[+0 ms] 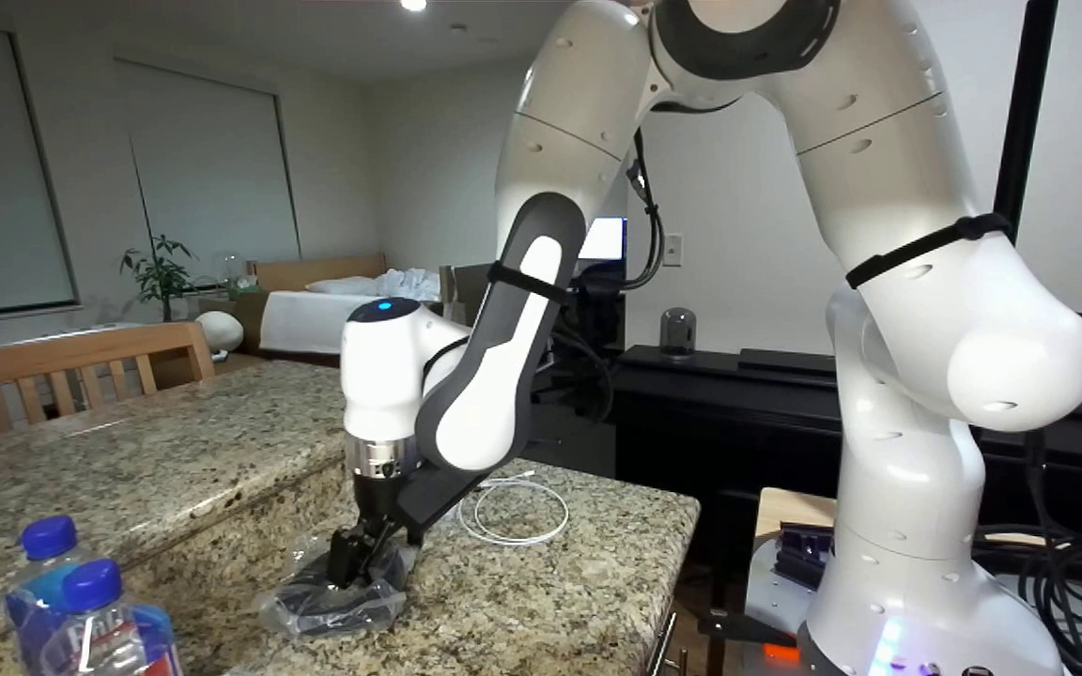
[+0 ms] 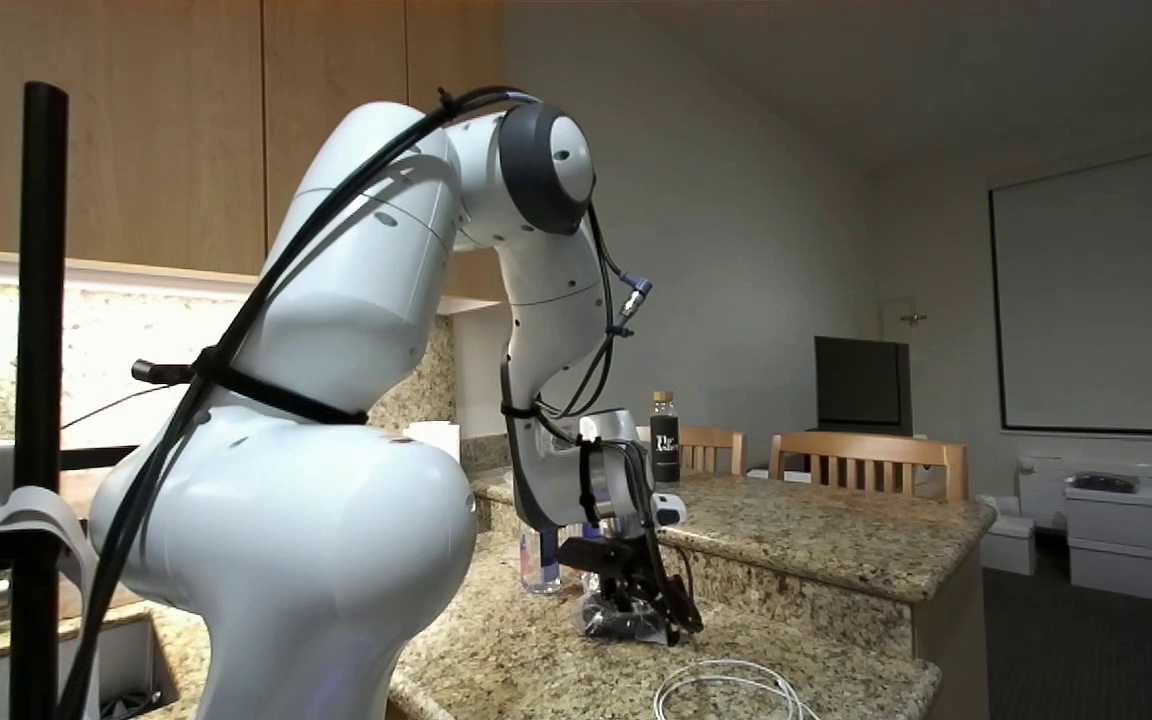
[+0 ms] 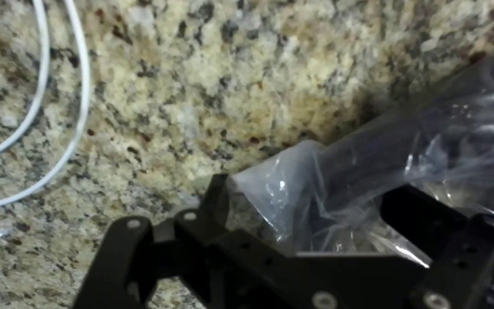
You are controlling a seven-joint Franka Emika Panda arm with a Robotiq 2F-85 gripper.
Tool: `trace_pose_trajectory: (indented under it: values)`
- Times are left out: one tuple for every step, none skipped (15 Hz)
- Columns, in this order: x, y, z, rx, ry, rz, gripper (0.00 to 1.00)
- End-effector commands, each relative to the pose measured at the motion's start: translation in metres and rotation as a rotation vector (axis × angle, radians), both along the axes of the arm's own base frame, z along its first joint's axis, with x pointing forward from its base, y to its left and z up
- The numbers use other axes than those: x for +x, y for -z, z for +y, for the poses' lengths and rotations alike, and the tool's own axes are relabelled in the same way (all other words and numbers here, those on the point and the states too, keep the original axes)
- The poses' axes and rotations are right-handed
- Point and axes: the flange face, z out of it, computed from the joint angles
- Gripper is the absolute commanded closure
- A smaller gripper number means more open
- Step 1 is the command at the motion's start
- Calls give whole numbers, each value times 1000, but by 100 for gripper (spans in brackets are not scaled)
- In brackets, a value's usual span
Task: Pile up the cable, the package and the water bottle
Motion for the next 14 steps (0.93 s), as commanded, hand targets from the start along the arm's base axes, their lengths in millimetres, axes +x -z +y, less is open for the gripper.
trace_pose_trajectory:
  values:
    - [0,14,8,53,-7,-3,38]
    - [-1,13,9,61,-10,-4,45]
    - [0,12,10,67,-12,-4,51]
    - [0,10,11,71,-16,-5,58]
    - [0,9,12,76,-17,-5,66]
    - [1,8,14,77,-21,-5,71]
    - [1,7,15,78,-25,-5,79]
    - [1,6,17,77,-28,-2,84]
    - [1,5,17,75,-32,-1,89]
    - [1,3,18,71,-36,-1,89]
    - [1,0,19,65,-42,-1,92]
    - [1,-3,20,59,-47,-1,92]
    - [0,-7,22,58,-54,-1,94]
    - [-1,-11,23,59,-61,0,91]
